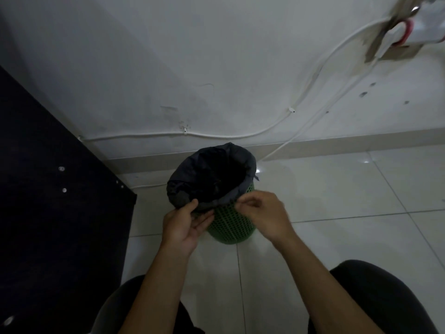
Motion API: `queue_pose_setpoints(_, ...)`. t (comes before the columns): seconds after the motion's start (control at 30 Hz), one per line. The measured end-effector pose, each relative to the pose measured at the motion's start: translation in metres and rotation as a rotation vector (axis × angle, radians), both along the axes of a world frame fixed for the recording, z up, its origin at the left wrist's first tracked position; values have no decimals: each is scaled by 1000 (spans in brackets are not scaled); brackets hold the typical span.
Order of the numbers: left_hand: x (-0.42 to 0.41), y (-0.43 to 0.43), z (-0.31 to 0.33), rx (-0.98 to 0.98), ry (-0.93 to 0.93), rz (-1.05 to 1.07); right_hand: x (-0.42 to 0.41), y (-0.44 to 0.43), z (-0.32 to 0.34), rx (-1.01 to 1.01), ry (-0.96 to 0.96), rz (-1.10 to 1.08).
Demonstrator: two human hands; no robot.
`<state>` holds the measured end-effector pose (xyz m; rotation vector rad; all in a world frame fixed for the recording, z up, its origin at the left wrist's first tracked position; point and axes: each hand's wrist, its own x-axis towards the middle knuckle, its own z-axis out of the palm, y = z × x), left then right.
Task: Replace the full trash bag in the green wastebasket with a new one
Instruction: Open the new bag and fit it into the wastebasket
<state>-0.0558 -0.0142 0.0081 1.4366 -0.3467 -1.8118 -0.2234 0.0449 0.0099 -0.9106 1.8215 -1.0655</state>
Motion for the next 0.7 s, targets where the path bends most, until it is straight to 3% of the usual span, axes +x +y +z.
queue_pose_setpoints(0.07,8,-5,3,-8,15,-16,-18,2,0,-24,102,-92)
queue_pose_setpoints(0.4,13,-5,11,14,30,-104,-26,-5,-8,-226,-29,-209)
queue_pose_setpoints(0.47,14,-5,8,0,20,-114,-24,-6,-8,-238,-148,-206)
queue_pose_setpoints(0.63,14,-5,0,-97,-23,-81,-34,-7,0,-41,-776,-273)
queue_pose_setpoints(0.7,11,-4,-3,-98,-51,-95,-37,-6,-5,34,-796,-245)
